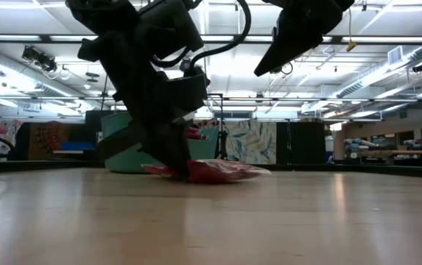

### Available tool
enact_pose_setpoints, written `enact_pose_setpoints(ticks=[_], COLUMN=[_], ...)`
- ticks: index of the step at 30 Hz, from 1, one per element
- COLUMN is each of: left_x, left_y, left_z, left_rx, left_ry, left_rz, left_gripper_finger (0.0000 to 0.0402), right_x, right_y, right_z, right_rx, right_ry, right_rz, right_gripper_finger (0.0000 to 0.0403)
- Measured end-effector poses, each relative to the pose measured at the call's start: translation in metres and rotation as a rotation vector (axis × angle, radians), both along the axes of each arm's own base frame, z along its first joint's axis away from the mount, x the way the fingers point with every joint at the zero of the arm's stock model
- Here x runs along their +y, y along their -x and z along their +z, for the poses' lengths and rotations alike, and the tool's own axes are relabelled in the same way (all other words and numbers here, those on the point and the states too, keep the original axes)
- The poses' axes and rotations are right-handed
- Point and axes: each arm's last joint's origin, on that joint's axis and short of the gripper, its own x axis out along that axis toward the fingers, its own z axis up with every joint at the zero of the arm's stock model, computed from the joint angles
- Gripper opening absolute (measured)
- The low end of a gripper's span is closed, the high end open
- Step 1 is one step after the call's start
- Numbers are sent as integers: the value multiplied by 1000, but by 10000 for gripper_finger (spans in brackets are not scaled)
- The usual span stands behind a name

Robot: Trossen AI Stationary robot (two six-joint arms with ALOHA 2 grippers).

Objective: Sort popcorn bags into baskets
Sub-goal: Put the red popcorn bag into the green bin

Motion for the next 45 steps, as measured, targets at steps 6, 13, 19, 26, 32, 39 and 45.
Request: enact_pose_setpoints(ticks=[6, 13, 19, 26, 32, 39, 45], left_x=[-1, 17, 49, 117, 181, 236, 249], left_y=[3, 15, 32, 49, 57, 63, 63], left_z=[41, 110, 168, 187, 167, 137, 124], left_rx=[-77, -260, -440, -447, -378, -318, -290], left_ry=[34, 91, 131, 142, 111, 164, 194], left_rz=[56, 180, 373, 712, 907, 1034, 1060], left_gripper_finger=[19, 19, 19, 19, 19, 20, 84], right_x=[2, 7, 9, 10, 10, 10, 11], right_y=[5, 19, 32, 32, 31, 30, 30], right_z=[-3, -2, 6, 7, 8, 8, 8], right_rx=[43, 73, 54, 50, 37, 36, 35], right_ry=[31, 121, 138, 122, 114, 117, 121], right_rz=[-16, -132, -191, -181, -174, -165, -159], right_gripper_finger=[84, 84, 84, 84, 84, 84, 84])
